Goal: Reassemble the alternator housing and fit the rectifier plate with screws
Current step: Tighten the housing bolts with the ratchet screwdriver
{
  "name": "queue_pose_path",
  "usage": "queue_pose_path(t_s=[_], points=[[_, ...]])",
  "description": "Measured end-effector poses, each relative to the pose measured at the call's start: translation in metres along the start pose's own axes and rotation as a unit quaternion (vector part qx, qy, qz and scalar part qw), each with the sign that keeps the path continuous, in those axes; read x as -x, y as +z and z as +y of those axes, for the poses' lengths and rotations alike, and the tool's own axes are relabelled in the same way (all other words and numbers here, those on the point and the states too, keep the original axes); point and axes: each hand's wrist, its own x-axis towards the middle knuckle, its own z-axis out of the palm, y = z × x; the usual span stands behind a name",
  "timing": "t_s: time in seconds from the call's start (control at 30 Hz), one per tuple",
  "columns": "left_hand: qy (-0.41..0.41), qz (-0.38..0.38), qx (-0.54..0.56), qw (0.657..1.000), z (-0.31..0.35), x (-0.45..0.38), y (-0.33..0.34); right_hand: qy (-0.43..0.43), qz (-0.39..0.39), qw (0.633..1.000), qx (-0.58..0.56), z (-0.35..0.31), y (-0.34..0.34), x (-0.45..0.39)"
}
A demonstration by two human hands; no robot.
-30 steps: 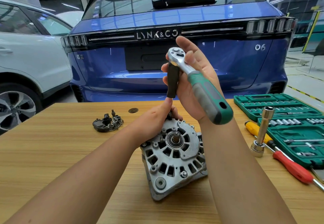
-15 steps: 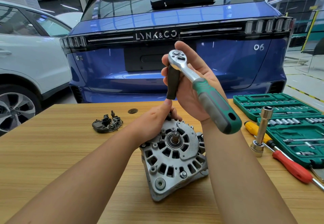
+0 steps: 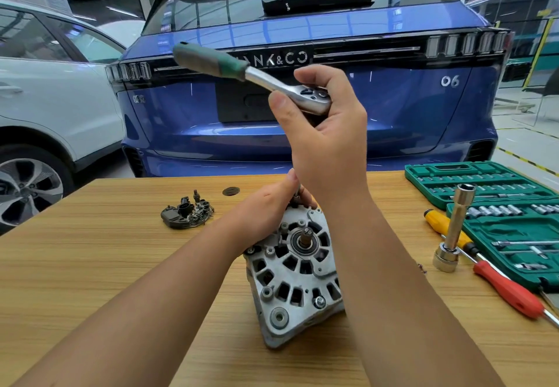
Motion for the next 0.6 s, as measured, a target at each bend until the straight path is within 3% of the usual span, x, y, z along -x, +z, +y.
queue_pose_path(t_s=[0.23, 0.37, 0.5, 0.6], points=[[0.010, -0.023, -0.023, 0.999, 0.000, -0.002, 0.000, -0.006, 0.096, 0.995, 0.022, -0.001, 0.007, 0.004], [0.033, -0.032, -0.019, 0.999, -0.002, -0.003, -0.001, 0.014, 0.109, 0.994, 0.001, -0.006, 0.009, 0.003], [0.024, -0.036, -0.012, 0.999, -0.005, -0.004, -0.001, 0.121, 0.056, 0.984, -0.120, -0.015, 0.003, -0.001], [0.011, -0.040, -0.013, 0.999, -0.007, -0.006, -0.001, 0.226, -0.011, 0.942, -0.249, -0.020, -0.010, -0.010]])
